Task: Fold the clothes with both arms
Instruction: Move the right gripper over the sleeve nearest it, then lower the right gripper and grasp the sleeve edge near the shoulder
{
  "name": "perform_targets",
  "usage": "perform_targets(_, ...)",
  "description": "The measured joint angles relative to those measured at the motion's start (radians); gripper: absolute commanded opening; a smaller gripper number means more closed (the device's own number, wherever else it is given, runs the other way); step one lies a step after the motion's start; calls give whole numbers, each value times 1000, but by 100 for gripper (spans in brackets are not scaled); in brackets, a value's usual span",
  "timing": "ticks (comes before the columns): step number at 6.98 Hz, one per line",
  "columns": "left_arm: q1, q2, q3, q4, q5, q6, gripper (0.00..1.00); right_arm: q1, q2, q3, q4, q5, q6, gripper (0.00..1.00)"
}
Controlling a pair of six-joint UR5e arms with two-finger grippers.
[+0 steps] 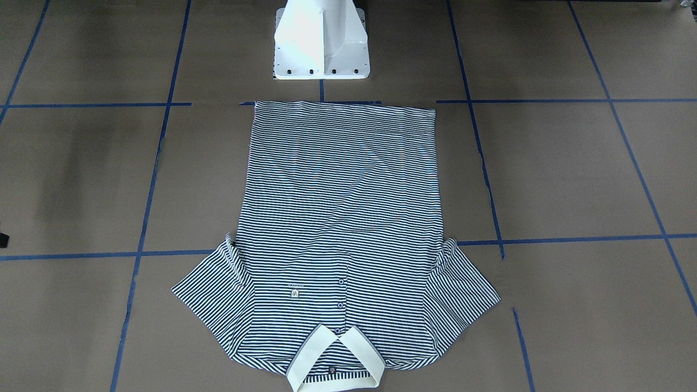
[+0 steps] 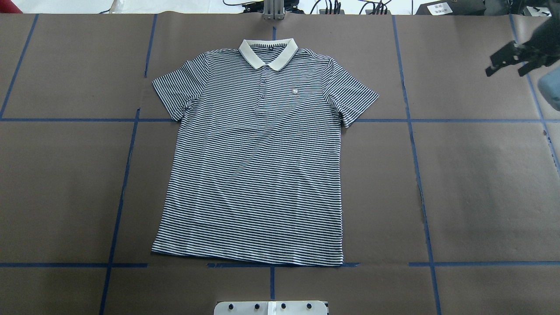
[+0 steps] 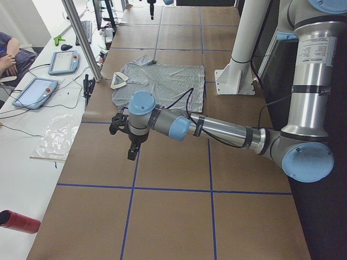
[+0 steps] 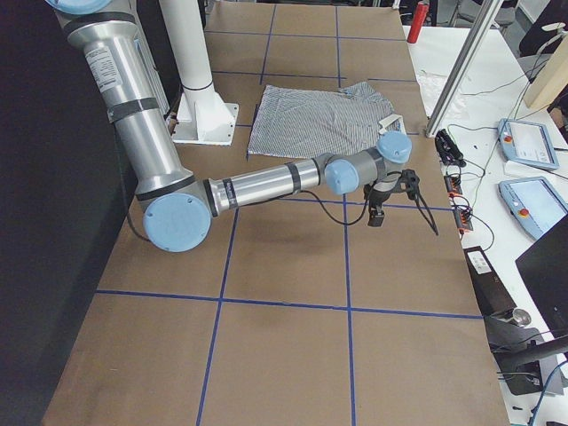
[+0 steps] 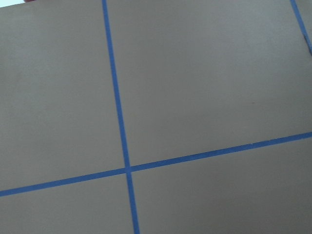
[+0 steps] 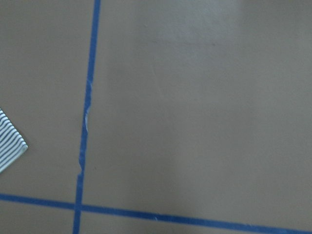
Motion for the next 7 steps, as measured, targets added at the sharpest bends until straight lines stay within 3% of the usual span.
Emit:
perform_targets(2,65,-76,17,0,3,-55,100,-129,99,-116,216,-133,253,100)
perform_targets(4,118,-148,68,-21,2,-81,100,-229,173,-234,401,-177,460,100)
perform_targets(7,132,-152,90,-92,3,-88,100,-343,225,-302,441,-296,517,98)
